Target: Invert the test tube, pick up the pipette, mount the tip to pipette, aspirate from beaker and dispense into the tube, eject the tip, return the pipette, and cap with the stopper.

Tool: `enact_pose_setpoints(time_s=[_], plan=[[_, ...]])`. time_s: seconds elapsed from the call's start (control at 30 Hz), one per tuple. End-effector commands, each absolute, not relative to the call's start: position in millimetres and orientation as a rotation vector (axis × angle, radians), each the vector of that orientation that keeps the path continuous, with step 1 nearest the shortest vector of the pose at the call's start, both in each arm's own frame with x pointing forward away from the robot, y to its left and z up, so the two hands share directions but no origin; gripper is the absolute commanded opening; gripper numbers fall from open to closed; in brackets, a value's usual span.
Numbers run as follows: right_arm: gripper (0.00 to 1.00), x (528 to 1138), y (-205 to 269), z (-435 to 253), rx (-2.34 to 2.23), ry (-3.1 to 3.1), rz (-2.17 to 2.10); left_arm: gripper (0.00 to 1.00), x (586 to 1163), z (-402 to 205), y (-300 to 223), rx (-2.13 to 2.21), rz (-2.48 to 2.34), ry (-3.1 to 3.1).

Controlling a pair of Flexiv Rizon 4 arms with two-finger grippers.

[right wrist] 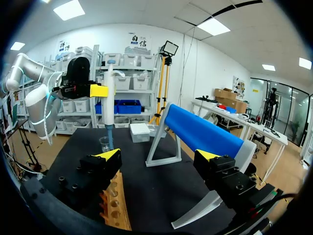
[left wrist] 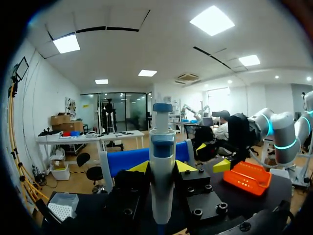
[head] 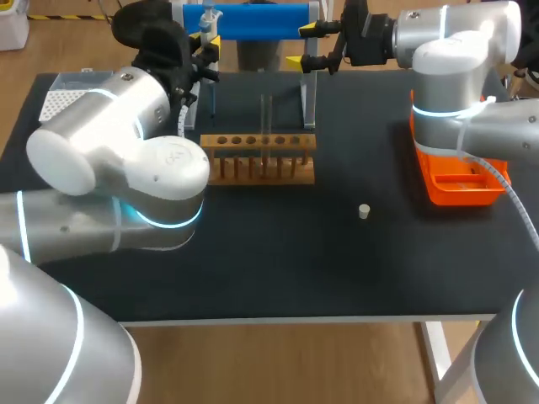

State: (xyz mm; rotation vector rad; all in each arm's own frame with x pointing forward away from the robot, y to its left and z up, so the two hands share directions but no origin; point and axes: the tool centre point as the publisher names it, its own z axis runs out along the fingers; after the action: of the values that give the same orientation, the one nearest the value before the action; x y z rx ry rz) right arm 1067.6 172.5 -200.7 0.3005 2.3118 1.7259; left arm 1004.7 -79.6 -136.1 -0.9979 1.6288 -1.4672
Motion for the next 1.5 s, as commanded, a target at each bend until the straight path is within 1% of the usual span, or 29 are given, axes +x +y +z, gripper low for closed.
enact_pose_setpoints(time_s=[0.03, 1.5], plan=[[1.00, 1066.2, 172.1, -199.9, 0.303, 2.311, 1.722, 0.00, 1013.8, -133.0, -84.6, -1.057, -1.390, 1.655], [1.00, 1066.2, 172.1, -199.9, 0.303, 2.311, 1.722, 0.00, 1104.1, -159.3, -66.5, -1.288, -1.223, 1.642]])
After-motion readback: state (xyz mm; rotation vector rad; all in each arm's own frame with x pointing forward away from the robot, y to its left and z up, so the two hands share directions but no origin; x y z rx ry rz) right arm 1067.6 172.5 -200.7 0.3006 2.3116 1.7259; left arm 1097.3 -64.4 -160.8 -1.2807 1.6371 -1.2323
